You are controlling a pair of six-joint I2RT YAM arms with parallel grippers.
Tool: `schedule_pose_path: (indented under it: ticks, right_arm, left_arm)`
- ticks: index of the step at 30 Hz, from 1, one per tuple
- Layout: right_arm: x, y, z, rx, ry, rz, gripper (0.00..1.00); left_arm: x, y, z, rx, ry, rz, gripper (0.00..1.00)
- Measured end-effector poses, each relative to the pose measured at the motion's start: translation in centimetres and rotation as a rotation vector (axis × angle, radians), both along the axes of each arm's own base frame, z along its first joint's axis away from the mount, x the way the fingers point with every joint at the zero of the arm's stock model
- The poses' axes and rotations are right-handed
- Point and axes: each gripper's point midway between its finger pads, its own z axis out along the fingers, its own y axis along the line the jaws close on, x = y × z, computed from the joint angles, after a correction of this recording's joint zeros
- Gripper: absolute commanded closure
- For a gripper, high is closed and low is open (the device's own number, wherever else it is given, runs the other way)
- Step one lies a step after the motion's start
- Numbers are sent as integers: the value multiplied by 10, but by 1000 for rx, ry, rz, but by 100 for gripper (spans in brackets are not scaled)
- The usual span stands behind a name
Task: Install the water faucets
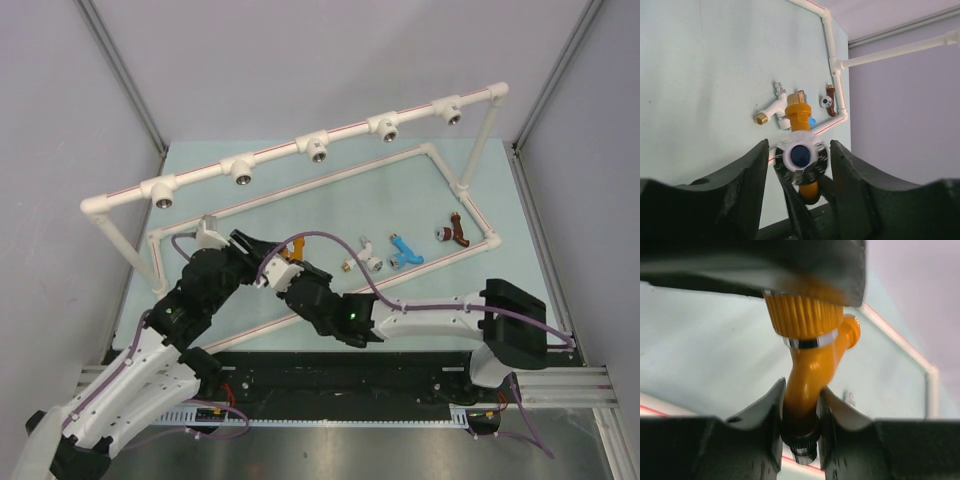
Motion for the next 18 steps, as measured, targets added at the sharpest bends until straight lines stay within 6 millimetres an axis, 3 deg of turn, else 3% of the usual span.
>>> schedule_pose_path:
  ticks: [3, 6, 9, 13, 18]
  right_arm:
    - [1, -4, 10, 77, 81, 29, 100]
    - [23, -30, 28, 176, 157, -14, 100]
    - [31, -48, 51, 279, 209, -11, 100]
    - [23, -61, 92, 446, 283, 115, 100]
    - [6, -76, 123, 583, 372, 314, 100]
  left_arm:
    - [0, 4, 15, 59, -77, -16, 29]
    - [-1, 9, 44, 121, -199, -38, 23]
    - [-2, 15, 72, 204, -332, -56, 18]
    - [-6, 12, 103, 352, -540, -142, 10]
    - [-18, -11, 108, 526, -732, -367, 5]
